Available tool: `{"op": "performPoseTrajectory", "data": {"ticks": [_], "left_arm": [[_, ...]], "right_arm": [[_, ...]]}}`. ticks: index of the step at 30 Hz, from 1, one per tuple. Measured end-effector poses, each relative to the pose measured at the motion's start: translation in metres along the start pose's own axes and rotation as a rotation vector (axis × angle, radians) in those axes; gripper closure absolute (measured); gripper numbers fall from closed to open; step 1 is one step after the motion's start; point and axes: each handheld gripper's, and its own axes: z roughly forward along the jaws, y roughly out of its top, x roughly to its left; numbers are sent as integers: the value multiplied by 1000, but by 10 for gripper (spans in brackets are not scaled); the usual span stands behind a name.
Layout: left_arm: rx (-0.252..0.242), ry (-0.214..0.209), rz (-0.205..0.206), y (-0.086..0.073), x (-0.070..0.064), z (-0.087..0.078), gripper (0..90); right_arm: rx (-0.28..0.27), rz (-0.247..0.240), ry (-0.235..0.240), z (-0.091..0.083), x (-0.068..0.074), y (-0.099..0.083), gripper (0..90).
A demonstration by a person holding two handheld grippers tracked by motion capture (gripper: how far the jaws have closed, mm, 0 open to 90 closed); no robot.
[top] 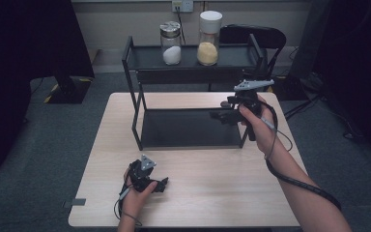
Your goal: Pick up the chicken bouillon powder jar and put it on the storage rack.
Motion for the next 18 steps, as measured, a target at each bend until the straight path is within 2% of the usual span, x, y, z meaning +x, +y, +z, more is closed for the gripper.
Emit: {"op": "performPoseTrajectory", "data": {"ticks": [3,8,11,18], "left_arm": [[2,1,4,0,0,0,0],[3,1,5,0,0,0,0],[2,1,5,0,0,0,0],[2,1,5,0,0,0,0]], "right_arm": [[0,-3,-8,0,-2,-9,17],[-5,27,2,-2,-11,-24,17],[-4,27,5,-4,-15,-32,16],[13,33,-7,-8,-15,-53,17]]}}
